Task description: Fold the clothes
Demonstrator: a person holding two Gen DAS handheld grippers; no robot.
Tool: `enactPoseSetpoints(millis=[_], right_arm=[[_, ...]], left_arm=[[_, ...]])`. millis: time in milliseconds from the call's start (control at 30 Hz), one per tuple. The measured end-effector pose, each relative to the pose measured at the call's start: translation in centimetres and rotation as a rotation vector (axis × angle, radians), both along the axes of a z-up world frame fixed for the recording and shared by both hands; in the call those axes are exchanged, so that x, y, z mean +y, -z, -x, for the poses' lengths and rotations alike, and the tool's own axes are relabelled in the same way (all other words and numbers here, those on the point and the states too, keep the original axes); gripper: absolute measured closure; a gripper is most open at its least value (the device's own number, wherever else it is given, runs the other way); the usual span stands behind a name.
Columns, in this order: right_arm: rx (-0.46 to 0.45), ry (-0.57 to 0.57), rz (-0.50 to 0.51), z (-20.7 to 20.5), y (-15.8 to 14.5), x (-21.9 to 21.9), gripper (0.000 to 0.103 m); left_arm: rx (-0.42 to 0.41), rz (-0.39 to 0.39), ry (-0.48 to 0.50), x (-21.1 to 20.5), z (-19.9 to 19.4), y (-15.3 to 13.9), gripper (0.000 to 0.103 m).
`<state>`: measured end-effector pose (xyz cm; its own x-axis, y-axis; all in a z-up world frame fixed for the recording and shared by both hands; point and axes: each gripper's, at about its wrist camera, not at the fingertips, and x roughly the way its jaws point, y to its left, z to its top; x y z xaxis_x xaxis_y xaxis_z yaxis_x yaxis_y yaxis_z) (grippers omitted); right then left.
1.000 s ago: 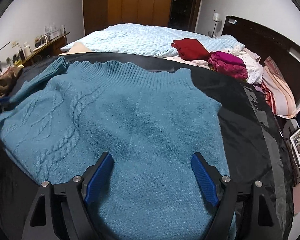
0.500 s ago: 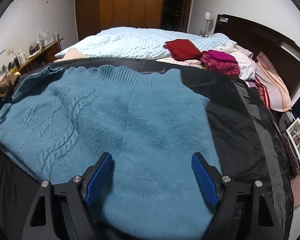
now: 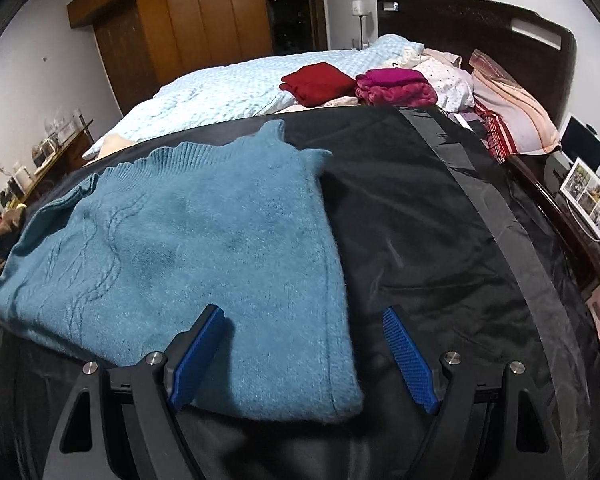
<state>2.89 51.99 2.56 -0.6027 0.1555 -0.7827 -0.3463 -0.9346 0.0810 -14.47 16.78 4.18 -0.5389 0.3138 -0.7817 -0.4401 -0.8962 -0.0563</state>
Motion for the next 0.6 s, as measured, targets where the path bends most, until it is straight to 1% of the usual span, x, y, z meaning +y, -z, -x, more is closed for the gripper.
enactPoseSetpoints(millis=[67, 133, 167, 200, 267, 333, 433, 500, 600], right_arm=[[0.002, -0.003, 0.003, -0.2, 0.0, -0.2, 0.020], [0.005, -0.007, 0.006, -0.3, 0.0, -0.4, 0.020], [0.006, -0.009, 0.008, -0.4, 0.0, -0.4, 0.020], [0.007, -0.011, 0.009, -0.5, 0.1, -0.5, 0.020], [0.009, -0.009, 0.010, -0.7, 0.2, -0.5, 0.020], [0.012, 0.001, 0.018, -1.0, 0.2, -0.3, 0.020], [0.022, 0.030, 0.062, -1.7, 0.5, 0.6, 0.020], [0.031, 0.048, 0.117, -2.1, 0.7, 1.3, 0.020], [0.043, 0.067, 0.194, -2.7, 1.0, 1.9, 0.020]], left_arm=[[-0.043, 0.004, 0.030, 1.5, 1.0, 0.7, 0.026], [-0.134, -0.052, 0.073, 2.5, 2.8, 1.5, 0.026], [-0.171, -0.075, 0.072, 2.7, 3.7, 1.9, 0.026], [-0.183, -0.081, 0.049, 2.8, 4.7, 2.0, 0.026], [-0.159, -0.080, -0.020, 2.4, 6.1, 1.9, 0.026], [-0.148, -0.099, -0.107, 1.0, 7.5, 1.7, 0.026], [-0.146, -0.120, -0.250, -2.2, 9.0, 2.1, 0.026], [-0.157, -0.089, -0.332, -4.0, 9.3, 2.7, 0.026], [-0.182, -0.092, -0.346, -5.4, 8.7, 3.4, 0.026]])
